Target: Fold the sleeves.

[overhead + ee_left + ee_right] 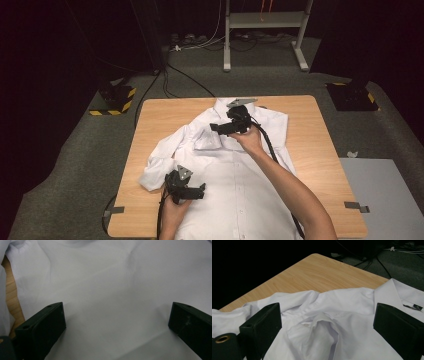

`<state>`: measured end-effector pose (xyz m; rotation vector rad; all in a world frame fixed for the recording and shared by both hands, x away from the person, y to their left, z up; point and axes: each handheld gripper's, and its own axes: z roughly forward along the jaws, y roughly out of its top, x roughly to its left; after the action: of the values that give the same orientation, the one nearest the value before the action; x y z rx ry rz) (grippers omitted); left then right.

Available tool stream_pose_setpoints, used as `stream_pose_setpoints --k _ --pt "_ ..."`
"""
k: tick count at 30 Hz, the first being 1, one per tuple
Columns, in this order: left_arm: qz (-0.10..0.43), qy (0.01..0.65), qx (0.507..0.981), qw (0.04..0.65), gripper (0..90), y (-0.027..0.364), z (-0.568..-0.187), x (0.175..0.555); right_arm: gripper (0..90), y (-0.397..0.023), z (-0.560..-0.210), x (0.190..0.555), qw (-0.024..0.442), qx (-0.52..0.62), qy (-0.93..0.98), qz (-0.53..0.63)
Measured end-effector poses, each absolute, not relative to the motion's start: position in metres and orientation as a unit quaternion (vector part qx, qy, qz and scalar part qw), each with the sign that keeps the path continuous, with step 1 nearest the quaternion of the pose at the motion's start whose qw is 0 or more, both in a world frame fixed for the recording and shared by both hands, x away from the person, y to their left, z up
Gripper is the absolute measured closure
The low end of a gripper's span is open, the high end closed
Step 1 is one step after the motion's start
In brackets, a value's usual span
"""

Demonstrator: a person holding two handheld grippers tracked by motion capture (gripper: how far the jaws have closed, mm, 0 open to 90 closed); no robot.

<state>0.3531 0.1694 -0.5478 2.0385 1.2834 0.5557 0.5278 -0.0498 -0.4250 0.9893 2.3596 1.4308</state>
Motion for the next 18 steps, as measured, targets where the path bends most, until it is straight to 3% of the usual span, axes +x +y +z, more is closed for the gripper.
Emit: stream_pose_setpoints --k 18 --pt "0.212 0.49 0.779 0.328 1.0 0.169 -0.548 0.353 6.0 -0.069 -0.405 0.509 0.118 0.316 0.79 0.512"
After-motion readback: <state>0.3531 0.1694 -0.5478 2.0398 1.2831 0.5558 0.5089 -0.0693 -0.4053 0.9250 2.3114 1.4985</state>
